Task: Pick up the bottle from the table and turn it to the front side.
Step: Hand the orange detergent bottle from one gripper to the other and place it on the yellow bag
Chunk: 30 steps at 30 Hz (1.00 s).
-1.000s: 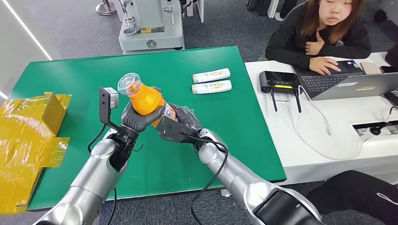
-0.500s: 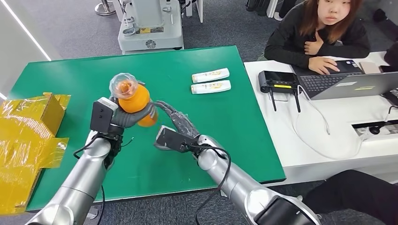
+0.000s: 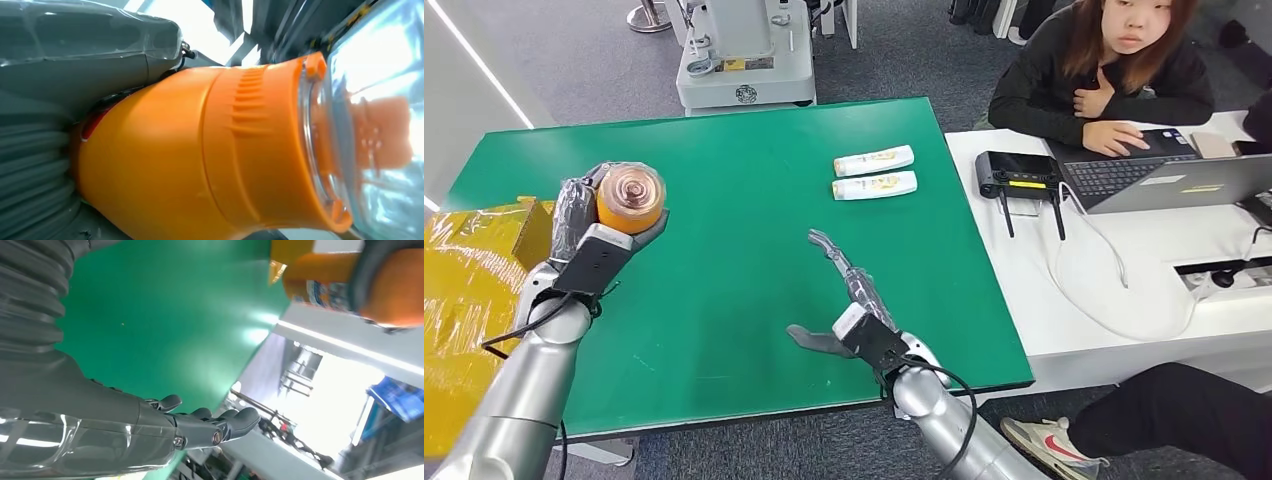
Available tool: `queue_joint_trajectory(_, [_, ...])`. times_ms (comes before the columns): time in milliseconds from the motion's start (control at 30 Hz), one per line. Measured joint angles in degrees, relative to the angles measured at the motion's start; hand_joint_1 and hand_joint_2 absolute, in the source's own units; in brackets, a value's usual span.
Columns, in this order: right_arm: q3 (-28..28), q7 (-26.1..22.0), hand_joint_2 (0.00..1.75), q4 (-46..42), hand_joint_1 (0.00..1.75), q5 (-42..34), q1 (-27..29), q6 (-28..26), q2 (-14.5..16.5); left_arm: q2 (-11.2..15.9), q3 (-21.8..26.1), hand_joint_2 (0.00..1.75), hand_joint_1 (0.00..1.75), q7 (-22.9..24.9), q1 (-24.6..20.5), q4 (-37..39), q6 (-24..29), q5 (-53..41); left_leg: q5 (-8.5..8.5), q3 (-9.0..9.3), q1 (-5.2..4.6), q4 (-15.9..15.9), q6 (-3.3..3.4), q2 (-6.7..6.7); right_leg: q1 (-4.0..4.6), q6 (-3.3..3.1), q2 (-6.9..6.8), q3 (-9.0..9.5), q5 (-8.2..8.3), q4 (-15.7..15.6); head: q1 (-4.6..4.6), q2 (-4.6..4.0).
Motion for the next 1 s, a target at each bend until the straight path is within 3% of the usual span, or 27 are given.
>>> queue_joint_trajectory(167, [0.0,1.0,1.75,-8.5,0.0,1.4,4.1,-0.9,-1.4,3.3,-0.2,1.75,1.75,3.1,-0.6,-1.8,5.8,-11.2,0.01,0.0,0.02,0.0,-0.01,0.02,0.01,-0.01,0.01,-0.03,0.0,0.0,0.0,0.0])
queue_joint_trajectory(367, [0.0,1.1,1.75,-14.4,0.0,2.6,7.6,-2.9,-2.6,9.0,-2.2,1.75,1.75,11.6,-1.6,-4.6,13.4,-33.1,0.0,0.01,0.05,0.0,-0.02,0.17,0.04,-0.03,0.17,-0.05,0.02,0.0,0.0,0.0])
queue_joint_trajectory(600, [-4.3,0.8,1.75,-24.4,0.0,2.7,15.4,-5.5,-4.2,16.0,-4.1,1.75,1.75,17.7,-1.2,-7.3,7.6,-44.6,-0.03,-0.02,0.04,0.0,-0.05,0.11,0.03,-0.06,0.11,-0.06,-0.04,0.0,0.01,0.0])
queue_joint_trajectory(800, [-8.9,1.3,1.75,-32.3,0.0,3.9,21.2,-4.8,-4.5,20.4,-4.4,1.75,1.75,19.6,1.5,-7.4,3.6,-46.5,-0.05,-0.01,0.04,0.0,-0.07,0.17,0.03,-0.07,0.18,-0.08,-0.05,0.0,0.0,0.0])
queue_joint_trajectory(1000, [-11.1,2.0,1.75,-36.7,0.0,4.6,24.4,-4.5,-4.5,23.1,-3.0,1.75,1.75,19.3,4.9,-7.4,0.7,-44.0,-0.05,-0.02,0.04,-0.1,-0.07,0.19,0.04,-0.08,0.2,-0.07,-0.05,0.0,0.01,0.0])
